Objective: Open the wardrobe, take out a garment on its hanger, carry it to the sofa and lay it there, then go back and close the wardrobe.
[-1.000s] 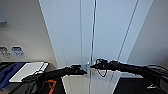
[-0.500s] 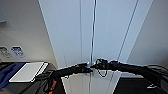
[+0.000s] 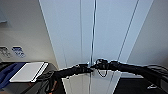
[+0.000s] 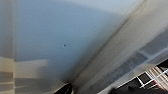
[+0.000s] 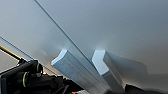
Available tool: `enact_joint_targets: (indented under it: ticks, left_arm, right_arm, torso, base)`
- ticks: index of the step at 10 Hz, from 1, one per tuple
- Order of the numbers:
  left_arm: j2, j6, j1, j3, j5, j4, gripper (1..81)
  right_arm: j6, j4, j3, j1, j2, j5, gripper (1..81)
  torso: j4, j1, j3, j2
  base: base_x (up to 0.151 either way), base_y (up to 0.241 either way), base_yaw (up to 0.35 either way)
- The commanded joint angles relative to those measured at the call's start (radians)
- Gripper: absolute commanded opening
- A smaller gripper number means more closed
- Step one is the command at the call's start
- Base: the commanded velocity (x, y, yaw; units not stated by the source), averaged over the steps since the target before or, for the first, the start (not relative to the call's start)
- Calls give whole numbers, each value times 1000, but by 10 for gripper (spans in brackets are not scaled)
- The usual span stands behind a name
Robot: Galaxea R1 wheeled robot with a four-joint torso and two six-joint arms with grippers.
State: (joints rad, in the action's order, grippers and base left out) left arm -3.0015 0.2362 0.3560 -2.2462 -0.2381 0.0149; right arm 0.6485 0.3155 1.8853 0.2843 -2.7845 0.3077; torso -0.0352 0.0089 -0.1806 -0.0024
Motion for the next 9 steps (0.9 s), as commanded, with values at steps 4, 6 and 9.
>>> enact_joint_targets:
  ticks: [4,6,9]
  left_arm:
    - [-15,-9,-113,362,71,16,811]
    - [72,-9,-75,527,71,16,811]
    - [240,-11,10,810,69,66,811]
  right_arm:
    - [-7,0,-235,-84,20,-28,811]
    - [-7,-1,-291,-40,29,-62,811]
    - [-32,34,-421,69,90,-119,811]
  torso:
    - [0,0,0,0]
    - [0,0,0,0]
    - [0,2,0,1]
  base:
    - [0,0,0]
    - [0,0,0]
    - [0,0,0]
